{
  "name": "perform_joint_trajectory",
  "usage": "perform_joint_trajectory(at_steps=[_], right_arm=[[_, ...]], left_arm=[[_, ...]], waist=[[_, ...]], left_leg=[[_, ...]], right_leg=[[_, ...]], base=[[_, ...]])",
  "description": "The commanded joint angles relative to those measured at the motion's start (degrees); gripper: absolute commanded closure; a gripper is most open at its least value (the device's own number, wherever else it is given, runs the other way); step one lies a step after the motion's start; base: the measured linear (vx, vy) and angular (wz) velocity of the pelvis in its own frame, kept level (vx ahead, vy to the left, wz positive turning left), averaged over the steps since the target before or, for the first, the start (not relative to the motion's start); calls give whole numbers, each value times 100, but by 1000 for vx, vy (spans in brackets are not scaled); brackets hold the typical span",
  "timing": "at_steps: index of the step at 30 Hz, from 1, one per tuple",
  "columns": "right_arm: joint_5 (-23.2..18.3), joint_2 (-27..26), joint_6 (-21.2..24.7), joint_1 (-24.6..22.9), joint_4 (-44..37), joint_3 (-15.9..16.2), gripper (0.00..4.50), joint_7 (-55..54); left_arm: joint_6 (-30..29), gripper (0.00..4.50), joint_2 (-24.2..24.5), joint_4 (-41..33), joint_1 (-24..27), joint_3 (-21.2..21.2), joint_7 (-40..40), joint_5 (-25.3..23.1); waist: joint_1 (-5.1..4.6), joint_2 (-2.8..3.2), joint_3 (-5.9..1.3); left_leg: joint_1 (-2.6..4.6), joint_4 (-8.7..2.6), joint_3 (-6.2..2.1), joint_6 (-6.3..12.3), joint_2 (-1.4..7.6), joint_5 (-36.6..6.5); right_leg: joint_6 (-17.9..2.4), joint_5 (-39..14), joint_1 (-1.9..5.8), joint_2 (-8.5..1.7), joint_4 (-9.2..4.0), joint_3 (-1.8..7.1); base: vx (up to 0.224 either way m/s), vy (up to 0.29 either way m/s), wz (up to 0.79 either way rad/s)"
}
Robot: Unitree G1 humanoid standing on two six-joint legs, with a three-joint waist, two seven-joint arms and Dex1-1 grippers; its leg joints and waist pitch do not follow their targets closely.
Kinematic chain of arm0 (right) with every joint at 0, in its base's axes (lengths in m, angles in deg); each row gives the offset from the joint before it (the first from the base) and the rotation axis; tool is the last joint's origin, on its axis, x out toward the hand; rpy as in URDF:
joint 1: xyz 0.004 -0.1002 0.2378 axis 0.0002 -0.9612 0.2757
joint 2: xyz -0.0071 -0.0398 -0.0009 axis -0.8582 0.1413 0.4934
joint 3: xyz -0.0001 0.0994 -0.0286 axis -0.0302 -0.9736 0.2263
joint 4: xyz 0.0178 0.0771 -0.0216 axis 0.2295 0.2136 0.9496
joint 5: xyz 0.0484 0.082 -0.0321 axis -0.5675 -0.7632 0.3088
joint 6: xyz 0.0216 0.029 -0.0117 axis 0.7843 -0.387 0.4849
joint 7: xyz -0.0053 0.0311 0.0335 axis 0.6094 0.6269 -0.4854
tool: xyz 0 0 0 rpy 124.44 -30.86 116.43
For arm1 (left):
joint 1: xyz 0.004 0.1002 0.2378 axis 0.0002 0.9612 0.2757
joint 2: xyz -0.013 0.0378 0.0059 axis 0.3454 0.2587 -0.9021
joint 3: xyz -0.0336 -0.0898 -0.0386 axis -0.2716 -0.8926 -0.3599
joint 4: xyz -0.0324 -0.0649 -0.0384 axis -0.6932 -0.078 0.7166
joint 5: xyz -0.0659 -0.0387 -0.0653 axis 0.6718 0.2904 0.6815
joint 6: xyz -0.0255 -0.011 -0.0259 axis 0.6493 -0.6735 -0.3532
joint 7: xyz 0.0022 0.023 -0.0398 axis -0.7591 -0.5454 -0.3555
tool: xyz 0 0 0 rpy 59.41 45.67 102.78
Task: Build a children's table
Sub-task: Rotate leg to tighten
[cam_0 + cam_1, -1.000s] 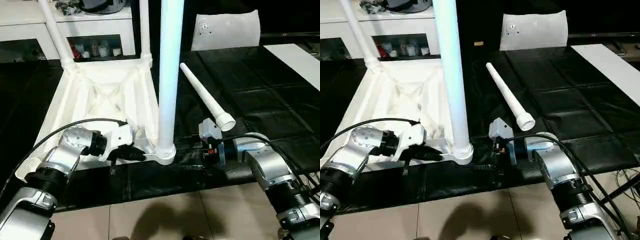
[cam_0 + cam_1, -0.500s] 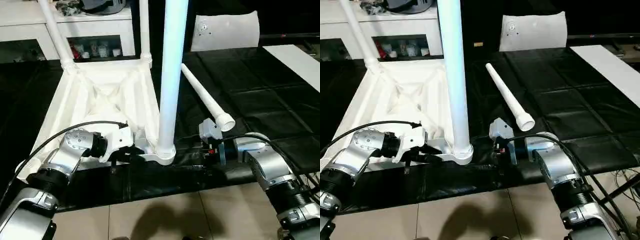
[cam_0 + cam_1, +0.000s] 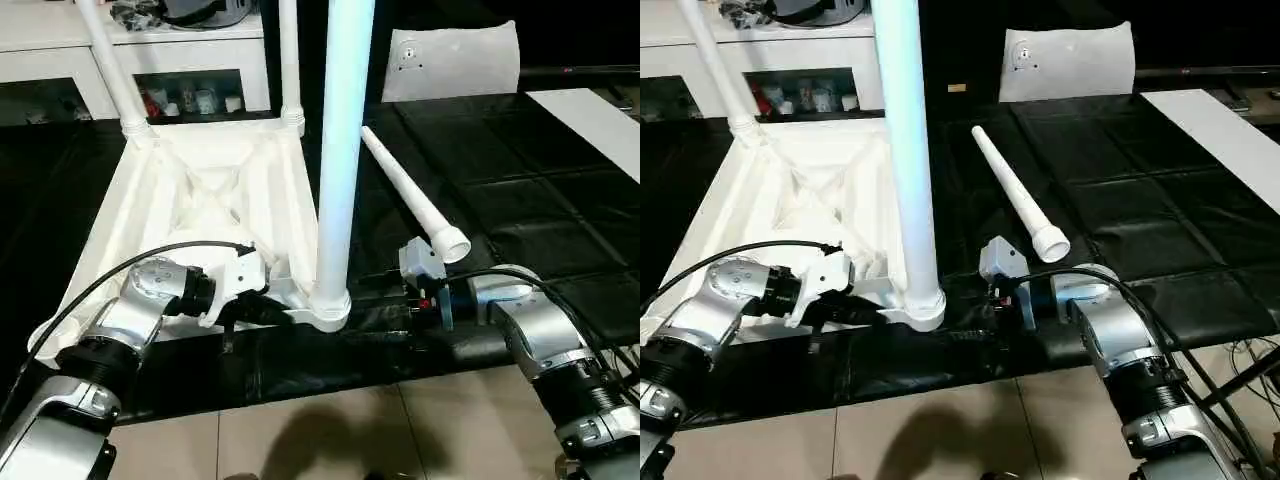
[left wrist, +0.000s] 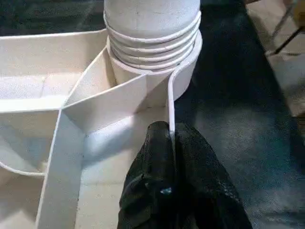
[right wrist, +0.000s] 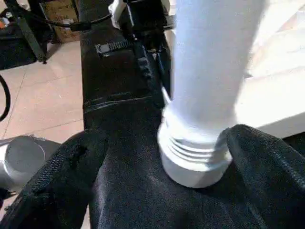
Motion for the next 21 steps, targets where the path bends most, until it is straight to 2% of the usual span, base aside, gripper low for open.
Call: perform_joint_trajectory(at_steps=[1, 5, 9, 10, 12, 13, 14, 15, 17, 21], right_arm=[[11, 68, -58, 33, -15, 3, 0, 12], [29, 33, -83, 119, 100, -24, 0, -29], [-33, -16, 0, 104, 75, 43, 0, 100], [-55, -27, 25, 95, 60, 59, 29, 137], [-72, -52, 48, 89, 57, 104, 36, 196], [-74, -67, 49, 97, 70, 129, 41, 215], [-78, -87, 48, 113, 90, 143, 55, 225], [-85, -99, 45, 128, 116, 140, 71, 232], [-97, -118, 36, 155, 169, 132, 88, 247], [-105, -170, 32, 239, 300, 120, 109, 273]], left_arm=[[92, 448, -19, -212, 103, 124, 358, 111], [442, 448, -30, -332, 134, 330, 489, -47], [472, 448, -110, -458, 137, 442, 407, -174], [465, 450, -126, -472, 133, 466, 372, -208], [529, 450, -164, -450, 116, 491, 353, -258], [567, 450, -184, -427, 110, 497, 363, -271], [597, 450, -191, -404, 105, 516, 394, -280], [613, 450, -195, -395, 100, 528, 396, -293], [642, 450, -190, -389, 92, 562, 394, -311], [681, 450, -194, -386, 91, 594, 360, -347]], waist=[[0, 4, -408], [24, 4, -400], [65, -8, -409], [71, -5, -411], [111, -19, -411], [118, 6, -410], [118, 1, -413], [112, -56, -416], [125, -20, -414], [124, -10, -417]], left_leg=[[-93, -369, 59, 432, 60, -468], [-84, -370, 69, 422, 59, -500], [-86, -369, 70, 424, 69, -446], [-84, -371, 70, 427, 75, -435], [-79, -368, 75, 441, 78, -396], [-81, -368, 73, 436, 78, -398], [-75, -373, 69, 426, 89, -407], [-85, -373, 73, 424, 89, -389], [-80, -375, 69, 420, 88, -394], [-79, -370, 72, 413, 86, -390]], right_leg=[[28, -2069, 430, -342, -442, 390], [-4, -2143, 428, -350, -450, 398], [-26, -2057, 432, -353, -426, 411], [-35, -2042, 432, -354, -423, 412], [-44, -2034, 424, -359, -418, 418], [-47, -2037, 424, -359, -416, 417], [-52, -2020, 421, -360, -419, 417], [-53, -1982, 429, -357, -411, 423], [-58, -2002, 425, -367, -409, 425], [-82, -1985, 422, -369, -408, 431]], base=[[0, 0, 0], [0, 0, 0], [0, 0, 0], [0, 0, 0], [0, 0, 0], [0, 0, 0], [0, 0, 0], [0, 0, 0], [0, 0, 0], [0, 0, 0]])
